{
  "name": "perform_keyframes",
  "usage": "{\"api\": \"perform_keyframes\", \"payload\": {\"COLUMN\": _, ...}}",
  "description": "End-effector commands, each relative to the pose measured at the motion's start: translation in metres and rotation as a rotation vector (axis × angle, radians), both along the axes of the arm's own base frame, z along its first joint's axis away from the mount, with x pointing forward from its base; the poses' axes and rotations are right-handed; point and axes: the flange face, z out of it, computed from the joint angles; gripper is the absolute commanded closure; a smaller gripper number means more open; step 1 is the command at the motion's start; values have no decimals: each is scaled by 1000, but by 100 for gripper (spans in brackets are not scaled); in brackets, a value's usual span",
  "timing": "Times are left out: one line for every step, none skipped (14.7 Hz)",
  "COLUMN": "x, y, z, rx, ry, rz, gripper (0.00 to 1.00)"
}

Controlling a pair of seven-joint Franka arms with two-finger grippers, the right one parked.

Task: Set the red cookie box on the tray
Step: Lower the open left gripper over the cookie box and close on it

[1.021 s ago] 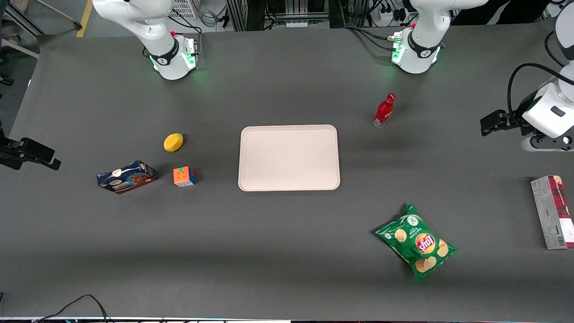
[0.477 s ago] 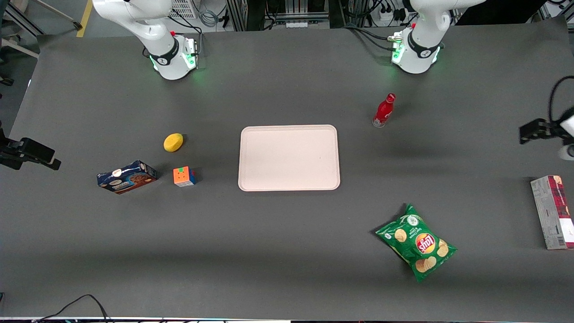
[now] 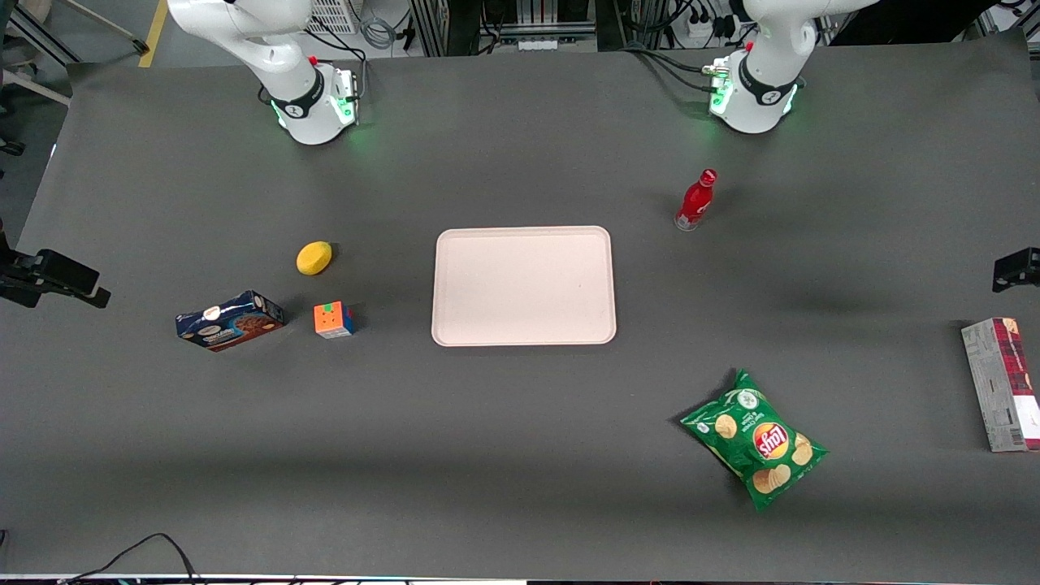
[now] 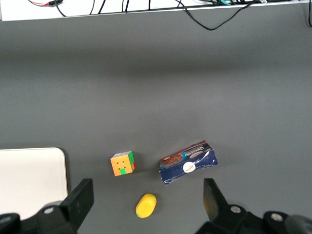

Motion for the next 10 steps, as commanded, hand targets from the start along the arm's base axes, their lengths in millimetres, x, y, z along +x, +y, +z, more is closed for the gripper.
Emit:
{"api": "perform_keyframes", "payload": {"x": 26, "y": 41, "z": -39, "rx": -81, "ry": -15, "rz": -109, "gripper": 0}}
{"api": "perform_keyframes", "payload": {"x": 30, "y": 56, "z": -48, "rx": -76, "ry": -44, "rz": -114, "gripper": 0}}
{"api": "perform_keyframes", "payload": {"x": 31, "y": 70, "z": -61, "rx": -74, "ry": -59, "rz": -98, "gripper": 0}}
{"api": "perform_keyframes", "payload": {"x": 28, "y": 88, "z": -72, "rx": -75, "ry": -64, "rz": -71, "gripper": 0}}
{"api": "perform_keyframes", "payload": {"x": 28, "y": 95, "z": -81, "rx": -77, "ry": -63, "rz": -57, "gripper": 0}}
{"api": "perform_keyframes", "payload": {"x": 30, "y": 106, "z": -86, "rx": -75, "ry": -65, "rz": -38, "gripper": 0}}
{"api": "perform_keyframes", "payload": {"x": 30, "y": 127, "z": -93, "rx": -101, "ry": -84, "rz": 8, "gripper": 0}}
{"api": "perform_keyframes", "payload": {"x": 31, "y": 139, "z": -105, "rx": -155, "ry": -111, "rz": 50, "gripper": 0}}
{"api": "perform_keyframes", "payload": {"x": 32, "y": 145, "z": -118, "rx": -187, "ry": -116, "rz": 90, "gripper": 0}}
{"api": "perform_keyframes", "payload": {"x": 31, "y": 149, "z": -124, "rx": -194, "ry": -113, "rz": 145, "gripper": 0}}
